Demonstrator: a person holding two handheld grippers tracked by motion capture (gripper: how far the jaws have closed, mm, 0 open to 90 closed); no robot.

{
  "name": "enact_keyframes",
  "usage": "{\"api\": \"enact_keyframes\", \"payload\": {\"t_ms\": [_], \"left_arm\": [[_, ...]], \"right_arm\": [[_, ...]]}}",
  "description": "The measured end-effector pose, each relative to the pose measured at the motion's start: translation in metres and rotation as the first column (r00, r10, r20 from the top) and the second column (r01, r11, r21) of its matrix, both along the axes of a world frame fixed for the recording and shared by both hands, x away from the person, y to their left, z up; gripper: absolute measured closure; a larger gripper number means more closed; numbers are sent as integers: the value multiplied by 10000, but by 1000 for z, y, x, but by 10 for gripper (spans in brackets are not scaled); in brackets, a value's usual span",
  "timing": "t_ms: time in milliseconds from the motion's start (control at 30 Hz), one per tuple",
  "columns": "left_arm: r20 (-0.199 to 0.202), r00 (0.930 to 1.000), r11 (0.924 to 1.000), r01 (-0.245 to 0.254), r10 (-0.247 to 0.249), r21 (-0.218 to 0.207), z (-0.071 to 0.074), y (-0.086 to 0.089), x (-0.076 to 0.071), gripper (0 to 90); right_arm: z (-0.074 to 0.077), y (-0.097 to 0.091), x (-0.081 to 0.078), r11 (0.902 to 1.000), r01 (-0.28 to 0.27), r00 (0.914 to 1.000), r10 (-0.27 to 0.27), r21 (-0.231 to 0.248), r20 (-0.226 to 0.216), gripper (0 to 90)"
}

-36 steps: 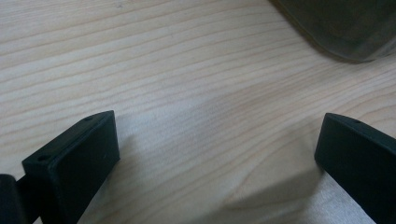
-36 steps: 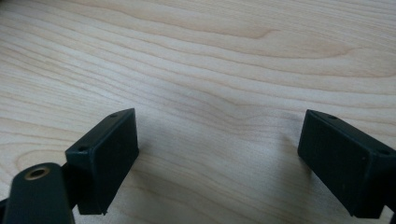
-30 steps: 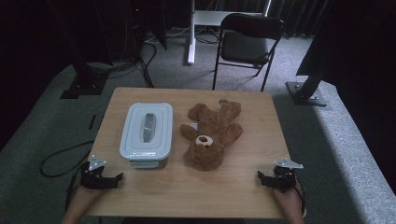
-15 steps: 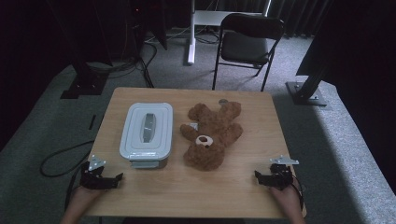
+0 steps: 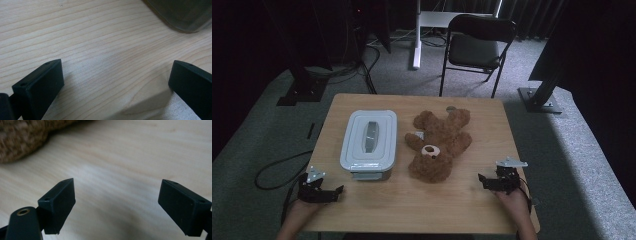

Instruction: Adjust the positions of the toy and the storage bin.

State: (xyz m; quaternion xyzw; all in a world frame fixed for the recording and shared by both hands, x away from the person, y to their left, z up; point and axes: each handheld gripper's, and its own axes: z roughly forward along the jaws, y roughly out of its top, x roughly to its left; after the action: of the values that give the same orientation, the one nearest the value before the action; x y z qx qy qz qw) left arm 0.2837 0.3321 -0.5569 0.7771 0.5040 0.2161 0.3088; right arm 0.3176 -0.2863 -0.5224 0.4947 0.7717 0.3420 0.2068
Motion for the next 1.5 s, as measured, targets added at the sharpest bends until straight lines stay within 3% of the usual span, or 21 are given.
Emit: {"api": "enact_keyframes", "payload": {"t_ms": [433,733,867,1033,1100,1333,1500], "left_arm": [[-6,10000,10000,-8,8,-14,0,0,0,6],[-7,10000,10000,-10,9,-16,0,0,0,6],[-7,10000,10000,-13,13,-18,0,0,0,6],[-8,10000,10000,-9,9,-12,0,0,0,6],[-9,10000,10000,-8,8,-11,0,0,0,6],[-8,10000,10000,-9,9,-13,0,0,0,6],[-9,10000,10000,-8,8,-11,0,0,0,6]], "right_arm": [[35,28,37,9986,-469,9965,451,243,701,137],[55,46,65,9968,-749,9937,723,282,852,147],[59,49,79,9957,-843,9941,815,375,720,147],[59,51,97,9974,-588,9968,563,428,572,146],[58,51,103,9954,-597,9974,563,749,460,147],[58,62,121,9901,-966,9952,974,1022,-21,147],[51,63,125,9866,-1073,9928,1130,1232,-407,147]]}}
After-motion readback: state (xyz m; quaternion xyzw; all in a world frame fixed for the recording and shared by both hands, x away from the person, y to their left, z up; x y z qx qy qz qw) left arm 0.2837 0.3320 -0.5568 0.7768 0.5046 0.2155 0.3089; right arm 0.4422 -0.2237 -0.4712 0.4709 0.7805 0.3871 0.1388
